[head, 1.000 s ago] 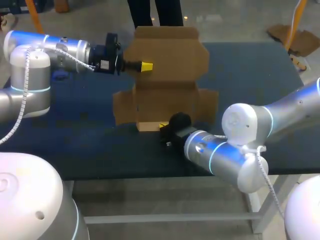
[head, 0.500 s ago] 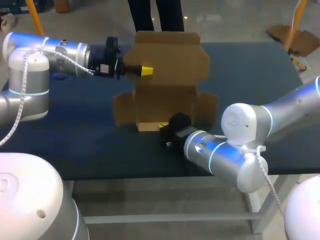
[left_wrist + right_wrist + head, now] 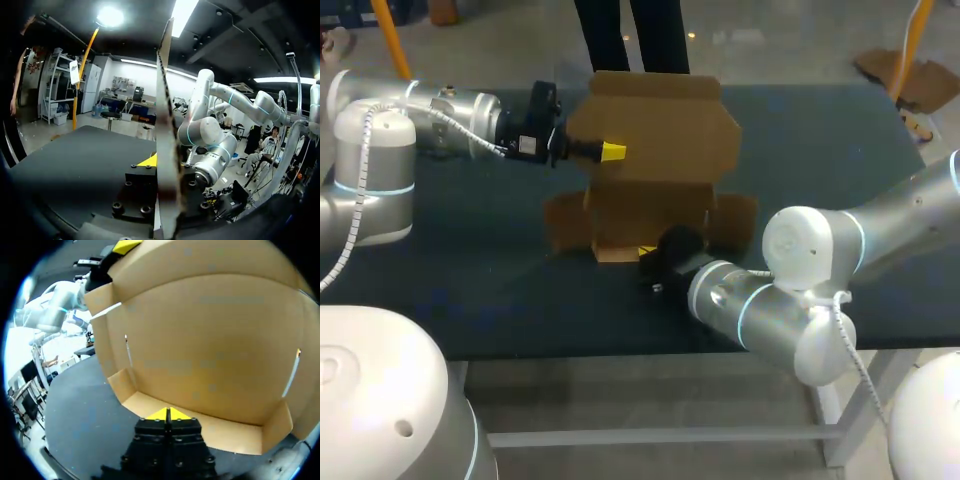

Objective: Assemble the packaging by folding the flat box into shape, placing the metal phone stand inside, and closing the box properly

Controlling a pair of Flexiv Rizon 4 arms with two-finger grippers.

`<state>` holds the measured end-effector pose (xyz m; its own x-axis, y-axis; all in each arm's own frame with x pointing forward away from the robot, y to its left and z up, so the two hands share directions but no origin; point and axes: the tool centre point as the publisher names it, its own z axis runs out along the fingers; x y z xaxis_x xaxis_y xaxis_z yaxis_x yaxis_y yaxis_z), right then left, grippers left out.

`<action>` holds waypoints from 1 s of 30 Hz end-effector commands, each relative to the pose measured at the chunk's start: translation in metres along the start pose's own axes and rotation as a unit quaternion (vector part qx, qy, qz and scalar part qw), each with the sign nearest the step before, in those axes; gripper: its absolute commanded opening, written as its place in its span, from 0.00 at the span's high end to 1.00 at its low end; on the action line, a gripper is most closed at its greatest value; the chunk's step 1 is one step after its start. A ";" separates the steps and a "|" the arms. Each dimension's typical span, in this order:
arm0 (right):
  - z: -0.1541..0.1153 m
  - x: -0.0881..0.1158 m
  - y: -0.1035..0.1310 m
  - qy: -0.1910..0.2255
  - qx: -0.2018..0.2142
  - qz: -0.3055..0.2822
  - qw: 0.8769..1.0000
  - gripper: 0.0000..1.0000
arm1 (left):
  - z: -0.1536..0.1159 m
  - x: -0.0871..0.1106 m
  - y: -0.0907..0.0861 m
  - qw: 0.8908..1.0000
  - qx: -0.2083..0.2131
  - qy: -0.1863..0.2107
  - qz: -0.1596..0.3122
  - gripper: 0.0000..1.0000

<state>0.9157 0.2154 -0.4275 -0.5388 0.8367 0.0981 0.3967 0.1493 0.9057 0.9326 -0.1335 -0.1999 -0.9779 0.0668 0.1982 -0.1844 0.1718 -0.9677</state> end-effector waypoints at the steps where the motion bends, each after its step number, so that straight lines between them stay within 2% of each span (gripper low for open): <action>1: 0.003 0.001 -0.004 -0.003 -0.002 -0.001 1.000 1.00 | 0.001 0.000 0.005 1.000 0.001 0.009 -0.002 1.00; 30: 0.003 0.001 -0.004 -0.003 -0.002 -0.001 1.000 1.00 | 0.008 0.028 0.033 0.999 0.013 0.028 -0.020 1.00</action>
<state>0.9161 0.2150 -0.4275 -0.5387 0.8368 0.0981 0.3965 0.1491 0.9059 0.8996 -0.1328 -0.2239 -0.9626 0.1156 0.2450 -0.2264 0.1533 -0.9619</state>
